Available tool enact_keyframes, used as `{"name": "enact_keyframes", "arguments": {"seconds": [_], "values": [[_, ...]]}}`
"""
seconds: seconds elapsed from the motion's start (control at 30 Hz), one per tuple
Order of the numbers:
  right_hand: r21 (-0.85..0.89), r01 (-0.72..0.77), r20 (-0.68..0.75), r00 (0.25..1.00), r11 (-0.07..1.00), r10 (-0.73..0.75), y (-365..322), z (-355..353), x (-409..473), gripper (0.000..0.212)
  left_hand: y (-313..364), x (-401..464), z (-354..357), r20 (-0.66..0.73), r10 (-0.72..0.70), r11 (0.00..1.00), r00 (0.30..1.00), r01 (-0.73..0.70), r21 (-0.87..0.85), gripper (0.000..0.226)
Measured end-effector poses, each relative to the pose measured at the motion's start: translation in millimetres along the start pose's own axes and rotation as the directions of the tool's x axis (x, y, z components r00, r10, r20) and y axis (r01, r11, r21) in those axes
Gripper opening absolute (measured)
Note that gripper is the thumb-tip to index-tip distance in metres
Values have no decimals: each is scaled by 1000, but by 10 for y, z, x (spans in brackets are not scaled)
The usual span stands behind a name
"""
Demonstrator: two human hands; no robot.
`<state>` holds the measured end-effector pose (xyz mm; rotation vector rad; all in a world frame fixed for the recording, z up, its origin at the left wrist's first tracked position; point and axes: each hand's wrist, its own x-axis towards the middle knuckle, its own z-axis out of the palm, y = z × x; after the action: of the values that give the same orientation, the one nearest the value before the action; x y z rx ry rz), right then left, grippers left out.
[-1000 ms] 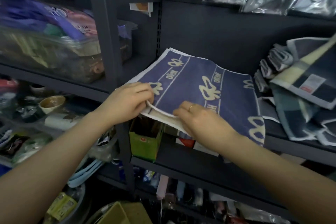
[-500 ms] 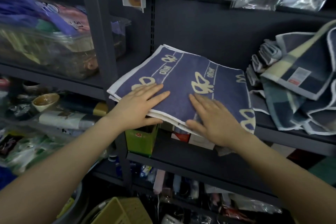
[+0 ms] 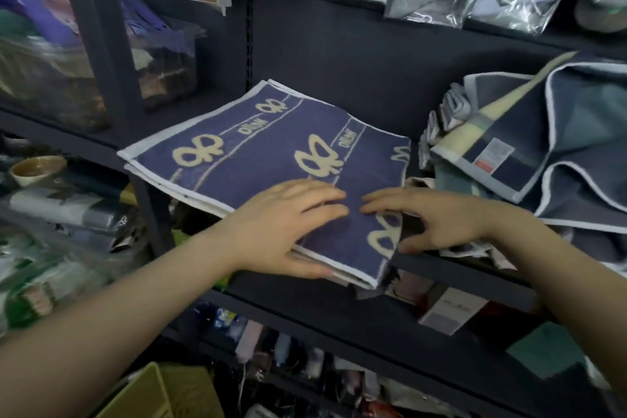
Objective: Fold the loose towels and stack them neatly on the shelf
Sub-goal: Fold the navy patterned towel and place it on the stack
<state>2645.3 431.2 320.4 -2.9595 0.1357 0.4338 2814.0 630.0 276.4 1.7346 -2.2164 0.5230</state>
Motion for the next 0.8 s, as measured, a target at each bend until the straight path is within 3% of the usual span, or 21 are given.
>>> {"name": "enact_keyframes", "arguments": {"seconds": [0.07, 0.13, 0.23, 0.4, 0.5, 0.63, 0.7, 0.8], "values": [[-118, 75, -59, 995, 990, -82, 50, 54, 34, 66, 127, 115, 44, -12, 7, 1000, 1000, -7, -26, 76], [-174, 143, -147, 975, 974, -169, 50, 50, 66, 52, 236, 181, 72, -4, -49, 997, 999, 49, -67, 81], [-176, 232, -192, 945, 957, -264, 73, -64, 119, 28, 404, 243, 104, 8, -155, 987, 988, 156, -44, 93], [-162, 289, -218, 922, 943, -320, 108, -235, 286, 22, 559, 355, 112, 11, -343, 939, 939, 342, 29, 96], [-130, 319, -194, 920, 939, -340, 145, -257, 364, 18, 640, 410, 151, 66, -320, 936, 945, 304, 177, 72], [-14, 357, -95, 929, 934, -357, 230, -305, 342, 16, 729, 444, 172, 47, -310, 936, 950, 296, 192, 27], [85, 349, -18, 937, 933, -349, 243, -326, 293, 28, 707, 446, 139, -21, -426, 904, 905, 426, 36, 28], [-53, 368, -26, 929, 928, -370, 254, -315, 312, 38, 613, 475, 78, -79, -684, 699, 725, 620, -356, 13]]}}
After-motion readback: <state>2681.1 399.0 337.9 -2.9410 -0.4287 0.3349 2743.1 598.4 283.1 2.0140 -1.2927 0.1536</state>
